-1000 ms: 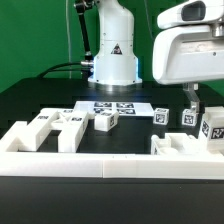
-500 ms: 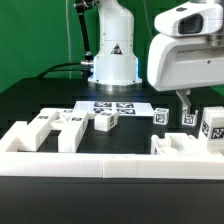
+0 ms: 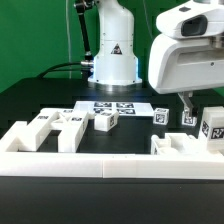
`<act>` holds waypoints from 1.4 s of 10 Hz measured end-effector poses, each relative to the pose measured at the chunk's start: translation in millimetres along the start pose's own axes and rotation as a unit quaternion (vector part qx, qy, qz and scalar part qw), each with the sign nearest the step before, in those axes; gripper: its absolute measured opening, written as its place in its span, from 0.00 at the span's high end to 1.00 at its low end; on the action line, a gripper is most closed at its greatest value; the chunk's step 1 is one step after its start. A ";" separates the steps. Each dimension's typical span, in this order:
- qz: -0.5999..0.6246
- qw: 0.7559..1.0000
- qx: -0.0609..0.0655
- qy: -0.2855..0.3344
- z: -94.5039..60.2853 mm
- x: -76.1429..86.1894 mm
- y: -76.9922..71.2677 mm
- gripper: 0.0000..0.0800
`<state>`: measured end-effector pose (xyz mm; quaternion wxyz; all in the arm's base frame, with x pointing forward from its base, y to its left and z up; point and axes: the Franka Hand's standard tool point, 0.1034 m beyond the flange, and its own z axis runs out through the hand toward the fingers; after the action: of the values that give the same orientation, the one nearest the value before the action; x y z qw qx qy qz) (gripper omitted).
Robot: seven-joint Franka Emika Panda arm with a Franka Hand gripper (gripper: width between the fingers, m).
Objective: Assemble chair
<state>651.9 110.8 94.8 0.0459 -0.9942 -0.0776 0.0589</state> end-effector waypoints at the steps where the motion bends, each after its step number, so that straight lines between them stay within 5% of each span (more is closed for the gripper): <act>1: 0.000 1.000 0.000 0.002 2.3 0.7 0.8 0.19; 2: 0.000 1.000 0.000 0.003 2.9 1.0 1.4 0.19; 3: 0.000 1.000 0.000 0.003 2.8 1.1 1.3 0.30; 4: 0.000 1.000 0.000 0.003 2.8 1.0 1.3 0.53; 5: 0.000 1.000 0.000 0.003 2.8 1.1 1.3 0.64; 10: 0.023 1.000 0.000 0.003 2.9 1.1 1.1 0.64; 14: 0.177 0.984 0.003 0.015 3.5 1.3 -0.6 0.64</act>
Offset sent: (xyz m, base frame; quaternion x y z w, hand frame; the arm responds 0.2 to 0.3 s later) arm 0.0000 0.0000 0.0000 0.0000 0.0000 0.0000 1.0000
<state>652.7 111.9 91.2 0.0388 -0.9928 0.1009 0.0510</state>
